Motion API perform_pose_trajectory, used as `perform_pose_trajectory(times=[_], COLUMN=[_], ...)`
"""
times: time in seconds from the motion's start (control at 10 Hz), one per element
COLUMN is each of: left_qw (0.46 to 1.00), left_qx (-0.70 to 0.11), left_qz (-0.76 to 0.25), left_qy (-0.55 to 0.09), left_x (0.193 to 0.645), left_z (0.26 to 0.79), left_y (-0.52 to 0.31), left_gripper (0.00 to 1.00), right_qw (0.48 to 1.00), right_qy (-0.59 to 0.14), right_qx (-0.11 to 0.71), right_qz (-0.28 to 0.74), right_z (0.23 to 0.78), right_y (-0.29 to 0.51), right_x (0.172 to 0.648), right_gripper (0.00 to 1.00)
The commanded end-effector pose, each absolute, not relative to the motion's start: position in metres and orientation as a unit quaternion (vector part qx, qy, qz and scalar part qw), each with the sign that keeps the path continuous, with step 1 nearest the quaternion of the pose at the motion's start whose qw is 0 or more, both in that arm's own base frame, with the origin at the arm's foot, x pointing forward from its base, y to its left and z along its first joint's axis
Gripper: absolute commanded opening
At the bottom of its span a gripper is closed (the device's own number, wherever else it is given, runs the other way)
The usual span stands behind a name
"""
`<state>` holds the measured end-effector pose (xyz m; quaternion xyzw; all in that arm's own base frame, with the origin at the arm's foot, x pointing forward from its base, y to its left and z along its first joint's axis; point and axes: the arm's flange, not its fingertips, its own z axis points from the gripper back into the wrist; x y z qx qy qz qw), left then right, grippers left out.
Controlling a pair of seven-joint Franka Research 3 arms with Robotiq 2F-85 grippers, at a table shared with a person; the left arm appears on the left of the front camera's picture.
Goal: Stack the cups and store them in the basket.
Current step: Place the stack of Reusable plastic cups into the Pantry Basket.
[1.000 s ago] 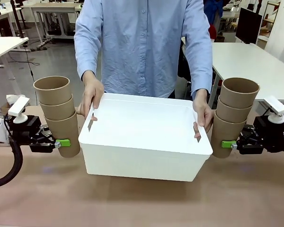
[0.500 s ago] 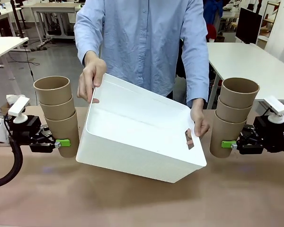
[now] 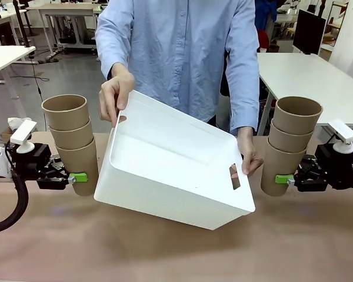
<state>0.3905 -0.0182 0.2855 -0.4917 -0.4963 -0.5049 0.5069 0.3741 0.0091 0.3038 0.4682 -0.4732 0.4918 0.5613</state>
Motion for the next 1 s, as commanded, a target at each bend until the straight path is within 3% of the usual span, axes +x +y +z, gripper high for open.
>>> perform_pose_trajectory(times=[0.0, 0.5, 0.9], left_qw=[0.501, 0.501, 0.501], left_qx=[-0.492, -0.492, -0.492], left_qz=[-0.506, -0.506, -0.506], left_qy=[-0.501, -0.501, -0.501], left_x=[0.389, 0.389, 0.389], left_z=[0.289, 0.289, 0.289], left_y=[-0.019, -0.019, -0.019], left_gripper=[0.84, 0.84, 0.84], right_qw=[0.561, 0.622, 0.711], right_qy=[-0.473, -0.438, -0.375], right_qx=[0.468, 0.42, 0.277], right_qz=[0.492, 0.496, 0.527], right_z=[0.304, 0.44, 0.485], right_y=[0.009, 0.036, 0.125], right_x=[0.374, 0.305, 0.282], right_gripper=[0.85, 0.85, 0.85])
